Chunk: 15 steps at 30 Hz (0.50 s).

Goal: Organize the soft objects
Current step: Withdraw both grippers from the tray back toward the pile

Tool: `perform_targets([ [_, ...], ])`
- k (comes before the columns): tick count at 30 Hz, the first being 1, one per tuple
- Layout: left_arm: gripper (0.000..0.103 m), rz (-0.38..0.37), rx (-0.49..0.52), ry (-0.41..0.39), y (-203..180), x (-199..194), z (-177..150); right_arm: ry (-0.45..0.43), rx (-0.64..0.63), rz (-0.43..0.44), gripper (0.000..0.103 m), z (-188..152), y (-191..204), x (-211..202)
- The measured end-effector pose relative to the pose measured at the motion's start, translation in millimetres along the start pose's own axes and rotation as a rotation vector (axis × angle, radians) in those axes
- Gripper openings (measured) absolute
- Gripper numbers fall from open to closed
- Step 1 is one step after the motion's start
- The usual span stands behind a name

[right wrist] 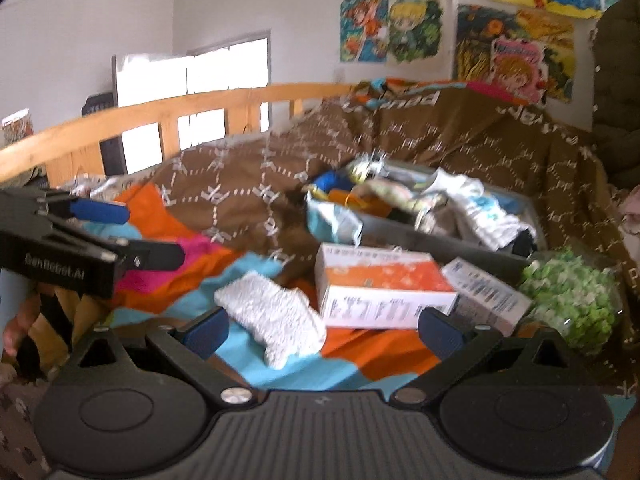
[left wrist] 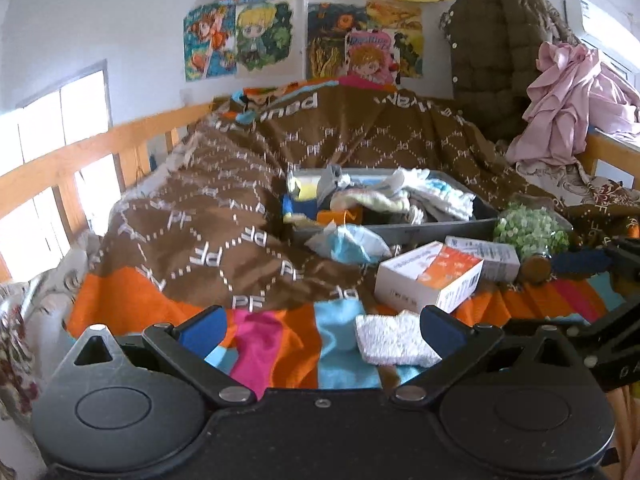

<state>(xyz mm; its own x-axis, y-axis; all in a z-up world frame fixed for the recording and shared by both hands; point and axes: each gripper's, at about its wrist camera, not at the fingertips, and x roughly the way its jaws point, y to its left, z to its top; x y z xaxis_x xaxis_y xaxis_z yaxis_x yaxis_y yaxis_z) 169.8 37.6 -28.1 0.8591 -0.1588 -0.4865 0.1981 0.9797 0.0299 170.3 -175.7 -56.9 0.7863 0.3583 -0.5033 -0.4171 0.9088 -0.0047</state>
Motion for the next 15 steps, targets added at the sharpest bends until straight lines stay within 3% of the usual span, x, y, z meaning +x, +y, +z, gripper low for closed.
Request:
perform_targets([
  [4, 0.102, -0.009, -0.019, -0.001, 7, 10, 0, 0.037, -0.014, 0.009, 0.103, -2, 2, 12],
  [10, 0.102, -0.009, 0.079, -0.031, 2, 27, 1, 0.087, -0.010, 0.028, 0.103, -4, 2, 29],
  [15, 0.102, -0.030, 0.097, -0.036, 4, 43, 4, 0.110, 0.003, 0.050, 0.103, -5, 1, 42],
])
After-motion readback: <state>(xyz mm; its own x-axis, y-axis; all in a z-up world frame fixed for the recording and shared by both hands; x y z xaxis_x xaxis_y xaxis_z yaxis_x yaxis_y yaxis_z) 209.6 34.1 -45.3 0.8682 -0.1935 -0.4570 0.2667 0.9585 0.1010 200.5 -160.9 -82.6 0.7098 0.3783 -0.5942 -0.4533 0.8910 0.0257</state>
